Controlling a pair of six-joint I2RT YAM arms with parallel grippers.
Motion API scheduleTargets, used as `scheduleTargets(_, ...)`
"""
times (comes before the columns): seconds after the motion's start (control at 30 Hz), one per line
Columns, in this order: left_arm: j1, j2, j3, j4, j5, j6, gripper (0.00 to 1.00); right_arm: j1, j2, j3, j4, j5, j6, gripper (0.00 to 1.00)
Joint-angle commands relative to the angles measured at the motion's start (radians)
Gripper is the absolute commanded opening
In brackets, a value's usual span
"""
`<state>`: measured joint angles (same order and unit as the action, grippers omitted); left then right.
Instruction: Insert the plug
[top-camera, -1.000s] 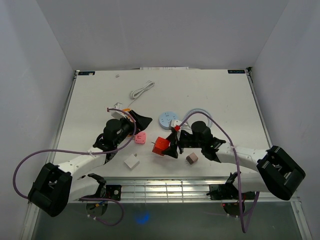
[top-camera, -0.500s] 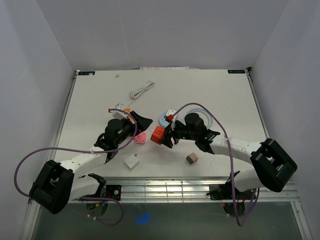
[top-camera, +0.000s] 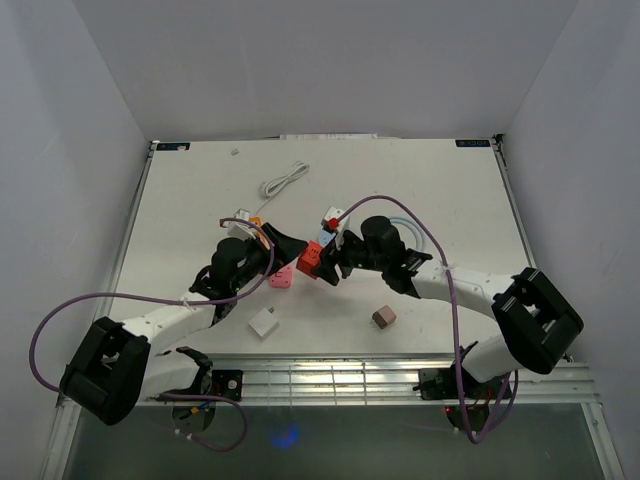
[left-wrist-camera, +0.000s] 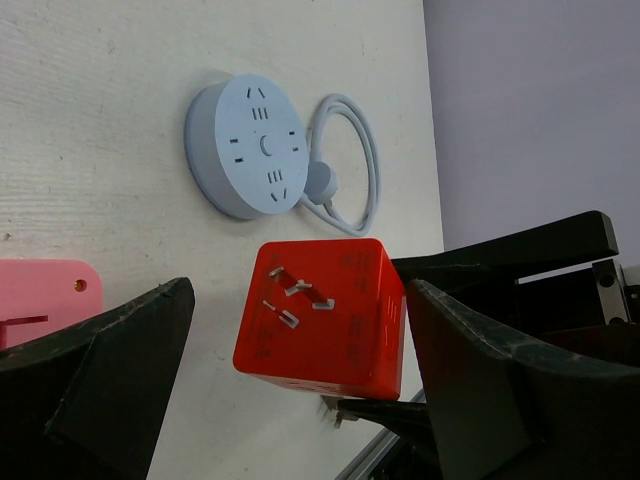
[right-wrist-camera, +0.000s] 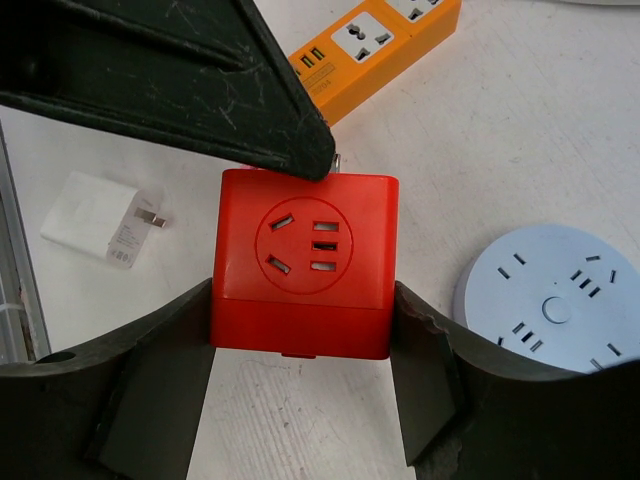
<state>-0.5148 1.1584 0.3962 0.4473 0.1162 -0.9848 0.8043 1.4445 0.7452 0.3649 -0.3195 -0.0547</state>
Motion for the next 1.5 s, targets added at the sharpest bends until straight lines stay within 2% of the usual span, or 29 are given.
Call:
scheduleTargets(0.0,-0.007,0.012,0.035,-0.002,0.045,-0.038,0.98,-0.001,0.011,0.062,0.048,-0.022,0.012,0.46)
scheduleTargets(0.4,-0.008,0.07,0.03,0.027,0.118,-0.185,0.98,-0.002,0.013,0.066,0.12,-0.076,0.047,0.46)
scheduleTargets(0.7,-0.016,0.096,0.018,0.087,0.168,-0.23,0.96,-0.002,0.033,0.086,0.123,-0.092,0.047,0.45)
scheduleTargets(0.87,-0.021,0.078,0.004,0.106,0.163,-0.236,0.77,-0.001,0.05,0.089,0.118,-0.087,0.047,0.45)
scheduleTargets(0.97,-0.024,0.072,0.001,0.116,0.165,-0.236,0.61,-0.002,0.054,0.085,0.121,-0.079,0.047,0.46)
scheduleTargets(1.03,-0.027,0.067,0.0,0.125,0.166,-0.235,0.55,-0.002,0.057,0.086,0.123,-0.076,0.047,0.48)
scheduleTargets(1.07,-0.028,0.067,-0.003,0.128,0.166,-0.236,0.46,-0.002,0.059,0.088,0.124,-0.076,0.047,0.49)
scheduleTargets(1.17,-0.03,0.064,-0.01,0.14,0.165,-0.241,0.36,-0.002,0.056,0.079,0.144,-0.079,0.047,0.6)
scheduleTargets(1.2,-0.03,0.066,-0.013,0.142,0.165,-0.241,0.28,-0.002,0.053,0.069,0.152,-0.079,0.076,0.66)
scheduleTargets(1.27,-0.03,0.067,-0.013,0.148,0.168,-0.241,0.2,-0.002,0.048,0.06,0.18,-0.081,0.084,0.7)
scheduleTargets(1.3,-0.03,0.067,-0.014,0.149,0.169,-0.241,0.12,-0.002,0.047,0.054,0.186,-0.081,0.088,0.75)
scheduleTargets(1.33,-0.03,0.067,-0.014,0.151,0.168,-0.241,0.07,-0.002,0.047,0.051,0.198,-0.081,0.099,0.78)
scheduleTargets(1.4,-0.03,0.064,-0.016,0.153,0.166,-0.241,0.0,-0.002,0.047,0.046,0.209,-0.084,0.11,0.85)
scheduleTargets(1.47,-0.03,0.057,-0.02,0.157,0.16,-0.245,0.0,-0.004,0.044,0.033,0.238,-0.084,0.131,0.88)
